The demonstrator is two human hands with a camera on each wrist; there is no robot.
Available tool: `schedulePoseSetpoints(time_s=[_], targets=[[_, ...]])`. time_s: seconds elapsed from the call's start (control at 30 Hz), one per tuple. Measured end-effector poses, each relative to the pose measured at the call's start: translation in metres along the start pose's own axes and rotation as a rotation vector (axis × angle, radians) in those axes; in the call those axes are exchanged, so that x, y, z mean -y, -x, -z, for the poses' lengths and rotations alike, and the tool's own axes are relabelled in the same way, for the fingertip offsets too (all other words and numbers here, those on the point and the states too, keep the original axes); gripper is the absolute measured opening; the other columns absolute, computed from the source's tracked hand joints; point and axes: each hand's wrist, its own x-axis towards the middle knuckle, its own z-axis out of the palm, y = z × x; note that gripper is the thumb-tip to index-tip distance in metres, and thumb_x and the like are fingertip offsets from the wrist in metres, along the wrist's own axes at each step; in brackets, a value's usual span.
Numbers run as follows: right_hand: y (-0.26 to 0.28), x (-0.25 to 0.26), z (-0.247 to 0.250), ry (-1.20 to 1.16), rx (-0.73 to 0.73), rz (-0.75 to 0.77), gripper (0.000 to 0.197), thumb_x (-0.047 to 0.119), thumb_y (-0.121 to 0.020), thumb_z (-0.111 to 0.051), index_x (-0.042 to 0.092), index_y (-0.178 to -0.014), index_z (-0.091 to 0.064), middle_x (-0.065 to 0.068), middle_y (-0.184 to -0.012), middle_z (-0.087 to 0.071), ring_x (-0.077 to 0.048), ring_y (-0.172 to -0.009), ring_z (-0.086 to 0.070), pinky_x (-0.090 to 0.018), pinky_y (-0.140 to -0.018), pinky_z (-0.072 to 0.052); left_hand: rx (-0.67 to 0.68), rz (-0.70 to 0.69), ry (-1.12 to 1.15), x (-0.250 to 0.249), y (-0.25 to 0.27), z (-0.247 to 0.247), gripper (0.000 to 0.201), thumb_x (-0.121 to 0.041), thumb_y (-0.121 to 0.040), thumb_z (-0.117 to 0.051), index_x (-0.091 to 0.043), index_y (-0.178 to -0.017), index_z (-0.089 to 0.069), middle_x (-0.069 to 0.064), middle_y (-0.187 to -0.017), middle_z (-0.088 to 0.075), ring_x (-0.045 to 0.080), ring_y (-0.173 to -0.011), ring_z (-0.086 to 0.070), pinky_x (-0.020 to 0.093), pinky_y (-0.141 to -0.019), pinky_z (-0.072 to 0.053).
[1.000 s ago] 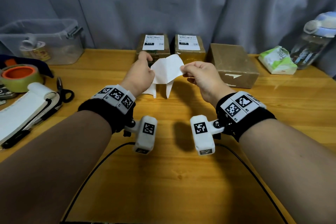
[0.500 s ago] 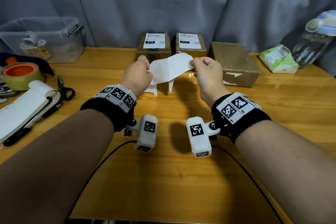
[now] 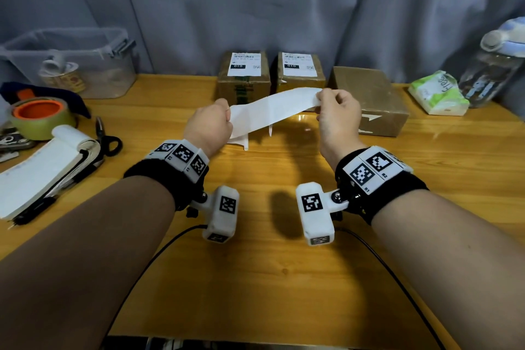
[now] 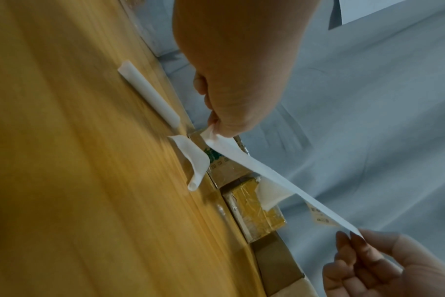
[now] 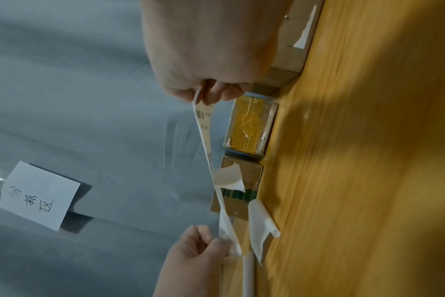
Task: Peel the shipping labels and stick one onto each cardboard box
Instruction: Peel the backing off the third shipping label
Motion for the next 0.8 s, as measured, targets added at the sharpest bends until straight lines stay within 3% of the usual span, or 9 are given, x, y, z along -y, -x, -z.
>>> schedulePoseSetpoints(time_s=[0.17,0.53,0.67,0.8], targets=[[-0.0027,-0.0027,0.0054,-0.031,-0.076,-0.011,0.022,0.013,-0.086,-0.051,0.017,-0.065,-0.05,0.002,-0.066,-0.047,-0.015,-0.067,-0.043,-0.03,-0.061,-0.037,-0.016,-0.021,-0.039,-0.0024,0.0005,0.0004,0.009,-0.004,-0.085,-0.042,-0.012,-0.084,-0.043,0.012,-0.085,-0.058,0.032,-0.085,-0.051,0.041,-0.075,-0.045],[-0.0053,0.0055,0.0062,-0.041,-0.158,0.051,0.012,0.013,-0.09,-0.047,0.013,-0.079,-0.049,0.007,-0.067,-0.044,-0.004,-0.059,-0.038,-0.011,-0.051,-0.037,-0.01,-0.056,-0.121,0.0003,0.0039,0.0011,0.008,-0.005,-0.085,-0.044,-0.013,-0.085,-0.045,0.013,-0.089,-0.059,0.034,-0.091,-0.054,0.043,-0.08,-0.047],[-0.0032,0.0057,0.0069,-0.022,-0.152,0.08,0.016,0.014,-0.091,-0.046,0.017,-0.075,-0.048,0.007,-0.069,-0.045,-0.005,-0.062,-0.039,-0.016,-0.057,-0.038,-0.05,-0.038,-0.127,0.0044,0.0038,0.0028,0.008,-0.006,-0.087,-0.043,-0.011,-0.089,-0.048,0.013,-0.09,-0.058,0.034,-0.091,-0.054,0.043,-0.079,-0.046],[-0.0025,0.0064,0.0092,-0.035,-0.147,0.106,0.019,0.014,-0.093,-0.044,0.019,-0.074,-0.045,0.008,-0.069,-0.043,-0.003,-0.06,-0.037,-0.009,-0.051,-0.035,-0.089,-0.029,-0.124,0.0056,0.0012,0.0067,0.01,-0.006,-0.088,-0.041,-0.009,-0.092,-0.049,0.016,-0.094,-0.06,0.036,-0.093,-0.054,0.043,-0.078,-0.045]])
